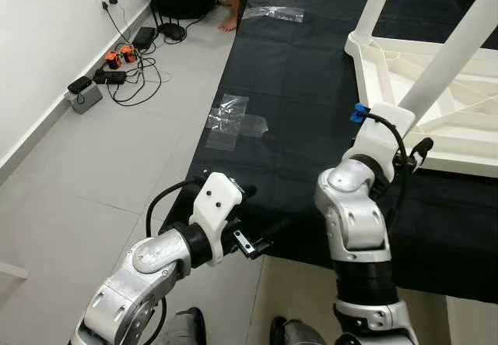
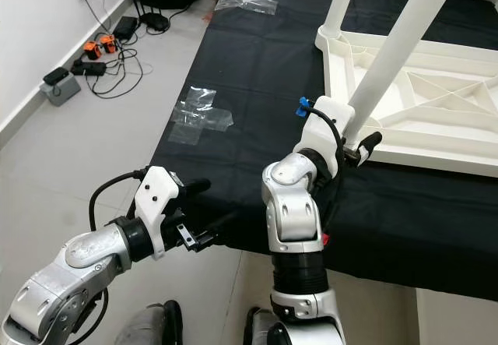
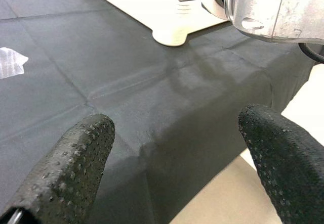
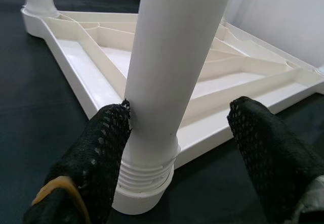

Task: Building children table

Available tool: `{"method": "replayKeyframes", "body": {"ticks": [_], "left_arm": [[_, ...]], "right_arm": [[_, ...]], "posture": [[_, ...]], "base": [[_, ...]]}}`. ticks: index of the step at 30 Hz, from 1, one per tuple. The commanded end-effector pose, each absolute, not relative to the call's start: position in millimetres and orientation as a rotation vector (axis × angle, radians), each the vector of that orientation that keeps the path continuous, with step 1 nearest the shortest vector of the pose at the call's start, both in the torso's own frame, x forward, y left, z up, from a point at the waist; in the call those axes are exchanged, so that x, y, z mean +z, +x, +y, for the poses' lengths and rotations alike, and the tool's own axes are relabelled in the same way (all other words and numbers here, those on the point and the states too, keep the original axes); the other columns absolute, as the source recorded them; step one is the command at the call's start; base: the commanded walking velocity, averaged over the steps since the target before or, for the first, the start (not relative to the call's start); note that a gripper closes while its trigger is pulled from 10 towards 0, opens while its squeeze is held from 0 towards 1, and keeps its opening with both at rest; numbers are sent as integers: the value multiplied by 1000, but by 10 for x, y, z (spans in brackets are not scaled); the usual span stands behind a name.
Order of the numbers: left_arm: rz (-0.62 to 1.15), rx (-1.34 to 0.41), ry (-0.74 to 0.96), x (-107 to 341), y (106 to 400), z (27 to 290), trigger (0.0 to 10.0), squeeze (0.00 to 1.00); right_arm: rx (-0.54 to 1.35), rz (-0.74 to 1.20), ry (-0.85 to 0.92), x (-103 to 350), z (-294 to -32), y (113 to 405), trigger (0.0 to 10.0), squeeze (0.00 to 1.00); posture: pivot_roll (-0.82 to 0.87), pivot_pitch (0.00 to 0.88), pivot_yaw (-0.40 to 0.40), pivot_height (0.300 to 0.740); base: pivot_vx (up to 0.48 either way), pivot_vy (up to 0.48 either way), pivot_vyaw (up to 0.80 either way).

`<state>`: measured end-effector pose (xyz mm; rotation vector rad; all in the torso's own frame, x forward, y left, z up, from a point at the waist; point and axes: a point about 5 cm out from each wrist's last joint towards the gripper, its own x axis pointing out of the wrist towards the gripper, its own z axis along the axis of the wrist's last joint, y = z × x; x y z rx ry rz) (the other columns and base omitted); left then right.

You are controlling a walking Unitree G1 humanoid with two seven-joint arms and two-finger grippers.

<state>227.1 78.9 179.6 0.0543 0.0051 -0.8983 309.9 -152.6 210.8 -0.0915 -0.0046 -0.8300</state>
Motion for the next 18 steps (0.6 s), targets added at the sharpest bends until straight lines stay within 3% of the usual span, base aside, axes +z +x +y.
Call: {"method": "replayKeyframes", "body": {"ticks": [1, 3, 5, 6, 7, 8, 10, 14, 17, 18], "left_arm": [[19, -902, 61, 1759, 2259, 797, 10000, 0], [2, -864, 72, 1772, 2272, 818, 10000, 0], [2, -864, 72, 1772, 2272, 818, 10000, 0], [-15, -823, 82, 1782, 2288, 837, 10000, 0], [-34, -767, 90, 1794, 2312, 868, 10000, 0], [-52, -709, 101, 1806, 2333, 906, 10000, 0], [-52, -709, 101, 1806, 2333, 906, 10000, 0], [-86, -548, 126, 1831, 2376, 1035, 10000, 0], [-88, -525, 127, 1831, 2381, 1055, 10000, 0], [-92, -509, 135, 1833, 2381, 1067, 10000, 0]], "right_arm": [[-815, 9, -91, 2085, -1528, 3074, 10000, 0], [-660, -15, -154, 2026, -1573, 3050, 10000, 0], [-660, -15, -154, 2026, -1573, 3050, 10000, 0], [-572, 10, -154, 1961, -1590, 3043, 10000, 0], [-504, 10, -160, 1912, -1606, 3033, 10000, 145], [-437, 5, -167, 1864, -1627, 3010, 10000, 1000], [-437, 5, -167, 1864, -1627, 3010, 10000, 1000], [-174, -5, -158, 1695, -1582, 2900, 10000, 1000], [-133, -1, -169, 1659, -1571, 2877, 10000, 1000], [-122, 7, -177, 1628, -1587, 2853, 10000, 0]], "posture": [[73, 185, -28, 740], [72, 180, -31, 740], [72, 180, -31, 740], [70, 170, -31, 740], [70, 165, -32, 740], [68, 157, -31, 740], [68, 157, -31, 740], [66, 136, -36, 740], [69, 134, -40, 740], [71, 132, -41, 740]], "base": [[0, 0, 0], [0, 0, 0], [0, 0, 0], [0, 0, 0], [0, 0, 0], [0, 0, 0], [0, 0, 0], [0, 0, 0], [0, 0, 0], [0, 0, 0]]}}
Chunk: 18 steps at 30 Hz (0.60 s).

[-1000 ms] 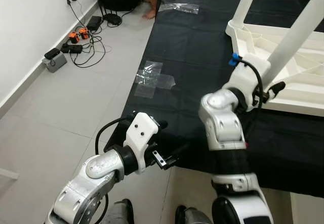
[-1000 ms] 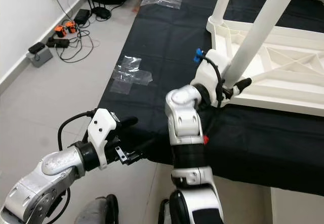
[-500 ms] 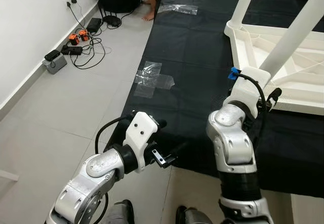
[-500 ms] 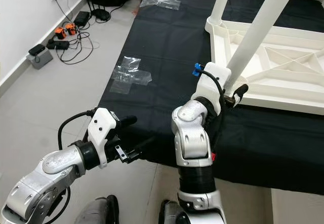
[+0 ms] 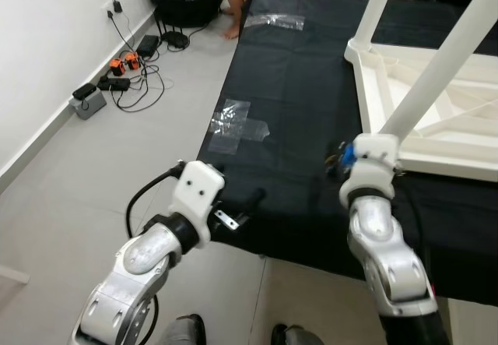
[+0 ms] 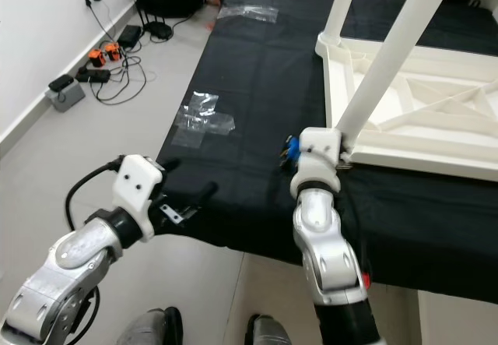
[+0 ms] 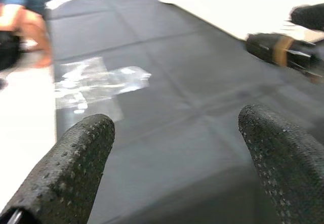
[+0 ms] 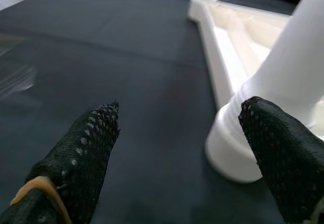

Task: Building children table

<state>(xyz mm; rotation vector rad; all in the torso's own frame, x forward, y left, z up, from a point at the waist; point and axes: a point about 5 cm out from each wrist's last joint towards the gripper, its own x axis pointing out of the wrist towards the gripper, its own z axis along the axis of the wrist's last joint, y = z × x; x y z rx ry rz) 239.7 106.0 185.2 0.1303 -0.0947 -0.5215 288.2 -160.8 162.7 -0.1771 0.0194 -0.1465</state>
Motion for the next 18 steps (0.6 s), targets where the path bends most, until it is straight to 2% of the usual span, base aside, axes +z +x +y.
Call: {"method": "replayKeyframes", "body": {"ticks": [1, 6, 8, 11, 18], "left_arm": [[-92, -509, 135, 1833, 2381, 1067, 10000, 0], [-92, -490, 143, 1829, 2376, 1089, 10000, 0], [-97, -440, 156, 1824, 2369, 1144, 10000, 0], [-102, -418, 160, 1822, 2369, 1163, 10000, 0], [-110, -344, 173, 1809, 2385, 1230, 10000, 0]], "right_arm": [[-122, 7, -177, 1628, -1587, 2853, 10000, 0], [-145, 29, -191, 1567, -1677, 2820, 10000, 0], [-116, 39, -113, 1518, -1786, 2771, 10000, 0], [-93, 32, -81, 1515, -1814, 2754, 10000, 0], [-60, -2, -95, 1542, -1817, 2744, 10000, 0]], "posture": [[71, 132, -41, 740], [72, 126, -44, 740], [65, 123, -42, 740], [65, 123, -42, 740], [63, 122, -47, 740]], "base": [[0, 0, 0], [0, 0, 0], [0, 0, 0], [0, 0, 0], [0, 0, -732]]}}
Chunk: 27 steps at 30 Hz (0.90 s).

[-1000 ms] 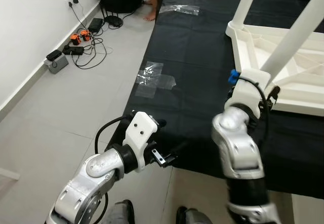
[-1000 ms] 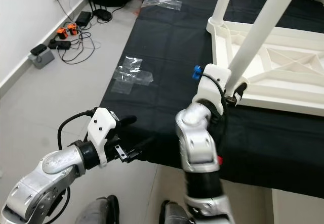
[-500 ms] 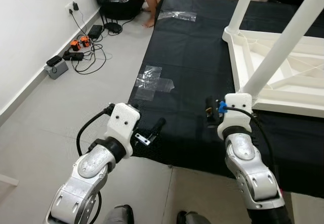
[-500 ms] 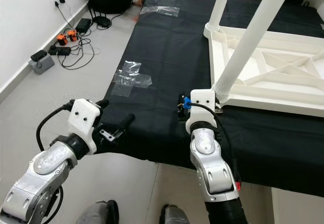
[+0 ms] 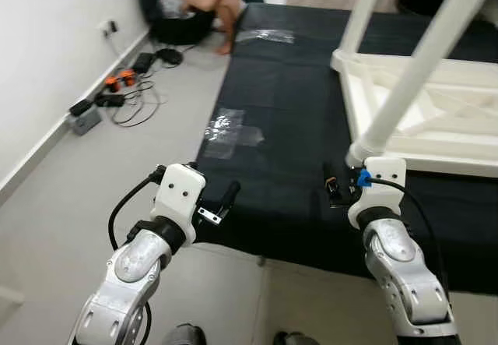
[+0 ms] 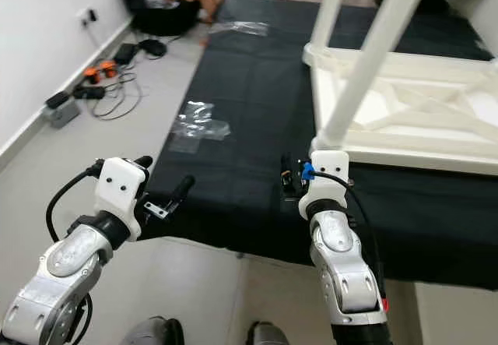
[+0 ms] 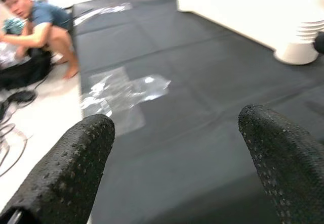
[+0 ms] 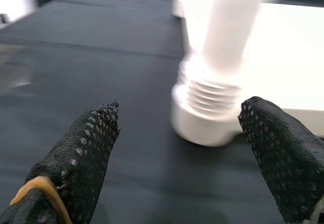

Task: Building children table

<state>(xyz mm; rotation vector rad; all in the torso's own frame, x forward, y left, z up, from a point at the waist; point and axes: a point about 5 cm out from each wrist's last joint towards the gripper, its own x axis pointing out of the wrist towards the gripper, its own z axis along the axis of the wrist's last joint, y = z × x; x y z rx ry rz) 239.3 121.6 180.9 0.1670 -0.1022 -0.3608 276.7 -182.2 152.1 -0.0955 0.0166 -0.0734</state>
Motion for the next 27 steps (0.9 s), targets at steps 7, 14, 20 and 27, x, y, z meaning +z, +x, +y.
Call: {"method": "replayKeyframes", "body": {"ticks": [7, 14, 20, 27], "left_arm": [[-123, -287, 199, 1830, 2423, 1303, 10000, 0], [-127, -240, 217, 1833, 2458, 1372, 10000, 0], [-133, -244, 229, 1846, 2470, 1361, 10000, 0], [-138, -238, 226, 1862, 2481, 1367, 10000, 0]], "right_arm": [[-15, -34, -79, 1584, -1790, 2812, 10000, 0], [-139, -46, -147, 1621, -2123, 2925, 10000, 0], [-193, -58, -135, 1675, -2219, 3010, 10000, 0], [-201, -73, -133, 1714, -2240, 3051, 10000, 0]], "posture": [[67, 117, -51, 740], [59, 110, -47, 740], [66, 114, -52, 740], [69, 118, -53, 740]], "base": [[0, 0, -114], [0, -265, 0], [172, -406, 0], [278, -334, 0]]}}
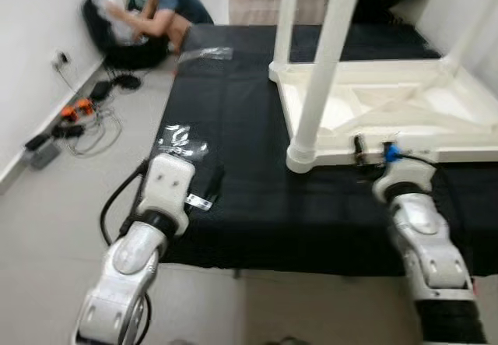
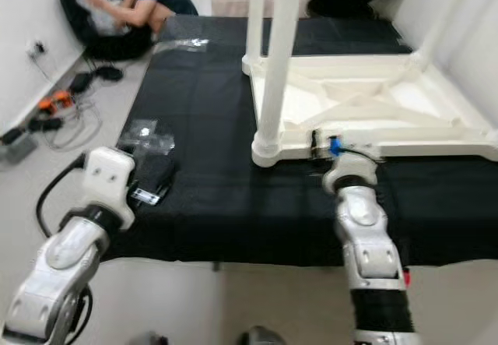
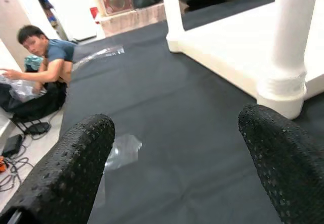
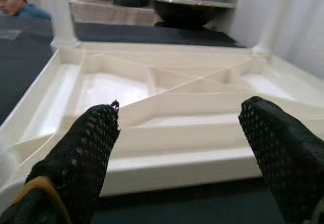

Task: Building children table

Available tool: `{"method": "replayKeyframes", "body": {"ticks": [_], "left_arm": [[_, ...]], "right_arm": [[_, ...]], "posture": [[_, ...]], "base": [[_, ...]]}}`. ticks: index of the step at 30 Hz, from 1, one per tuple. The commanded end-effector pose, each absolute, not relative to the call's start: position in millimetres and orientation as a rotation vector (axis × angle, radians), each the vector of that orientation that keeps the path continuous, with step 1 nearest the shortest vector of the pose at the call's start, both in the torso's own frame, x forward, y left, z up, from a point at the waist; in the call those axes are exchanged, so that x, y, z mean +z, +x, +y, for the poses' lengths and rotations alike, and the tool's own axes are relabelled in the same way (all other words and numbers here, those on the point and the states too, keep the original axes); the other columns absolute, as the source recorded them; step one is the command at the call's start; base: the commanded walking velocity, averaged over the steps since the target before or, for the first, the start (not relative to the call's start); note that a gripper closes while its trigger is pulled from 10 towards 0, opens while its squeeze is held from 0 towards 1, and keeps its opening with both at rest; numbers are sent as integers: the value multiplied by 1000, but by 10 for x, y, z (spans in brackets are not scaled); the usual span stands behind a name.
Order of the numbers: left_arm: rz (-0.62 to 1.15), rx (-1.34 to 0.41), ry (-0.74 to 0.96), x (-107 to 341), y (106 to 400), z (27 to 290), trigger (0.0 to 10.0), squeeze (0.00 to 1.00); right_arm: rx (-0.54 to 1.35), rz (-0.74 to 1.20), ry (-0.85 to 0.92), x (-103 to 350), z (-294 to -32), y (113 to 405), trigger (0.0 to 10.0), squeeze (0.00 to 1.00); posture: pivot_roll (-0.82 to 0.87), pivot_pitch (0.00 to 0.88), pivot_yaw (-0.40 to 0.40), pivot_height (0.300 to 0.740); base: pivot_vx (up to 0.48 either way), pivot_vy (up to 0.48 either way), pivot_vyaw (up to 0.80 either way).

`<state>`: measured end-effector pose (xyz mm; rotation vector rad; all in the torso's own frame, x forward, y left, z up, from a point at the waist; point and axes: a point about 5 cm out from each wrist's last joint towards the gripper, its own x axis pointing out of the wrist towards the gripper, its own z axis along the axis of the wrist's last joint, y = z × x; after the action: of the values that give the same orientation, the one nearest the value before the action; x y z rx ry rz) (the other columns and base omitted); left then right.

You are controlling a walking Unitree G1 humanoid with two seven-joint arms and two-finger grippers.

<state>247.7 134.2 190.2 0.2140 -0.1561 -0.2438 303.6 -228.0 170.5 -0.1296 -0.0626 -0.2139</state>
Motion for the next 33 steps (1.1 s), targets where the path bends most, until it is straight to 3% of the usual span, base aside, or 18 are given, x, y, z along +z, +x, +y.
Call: {"method": "replayKeyframes", "body": {"ticks": [1, 7, 16, 23, 29, 30, 31, 33], "left_arm": [[-140, -228, 213, 1871, 2488, 1380, 10000, 0], [-139, -194, 191, 1886, 2502, 1411, 10000, 0], [-130, -221, 166, 1861, 2459, 1361, 10000, 0], [-123, -239, 147, 1840, 2419, 1321, 10000, 0], [-122, -259, 144, 1836, 2405, 1283, 10000, 0], [-119, -261, 144, 1831, 2405, 1280, 10000, 0], [-118, -261, 145, 1828, 2405, 1281, 10000, 0], [-116, -260, 145, 1824, 2402, 1284, 10000, 0]], "right_arm": [[-202, -77, -128, 1722, -2243, 3060, 10000, 0], [-169, -85, -63, 1742, -2210, 3120, 10000, 0], [34, -138, 42, 1931, -2163, 3354, 10000, 0], [92, -146, 51, 2099, -2334, 3542, 10000, 0], [-42, -104, -33, 2166, -2607, 3682, 10000, 0], [114, -77, 44, 2157, -2581, 3722, 10000, 376], [187, -60, 79, 2146, -2553, 3728, 10000, 1000], [289, -43, 96, 2128, -2495, 3714, 10000, 1000]], "posture": [[69, 118, -53, 740], [70, 121, -52, 740], [71, 145, -56, 740], [73, 146, -62, 740], [74, 147, -64, 740], [75, 149, -68, 740], [75, 149, -68, 740], [78, 148, -70, 740]], "base": [[0, 0, 0], [0, 0, 0], [0, 0, 0], [0, 0, 0], [0, 0, 0], [0, 0, 0], [0, 0, 0], [0, 0, 0]]}}
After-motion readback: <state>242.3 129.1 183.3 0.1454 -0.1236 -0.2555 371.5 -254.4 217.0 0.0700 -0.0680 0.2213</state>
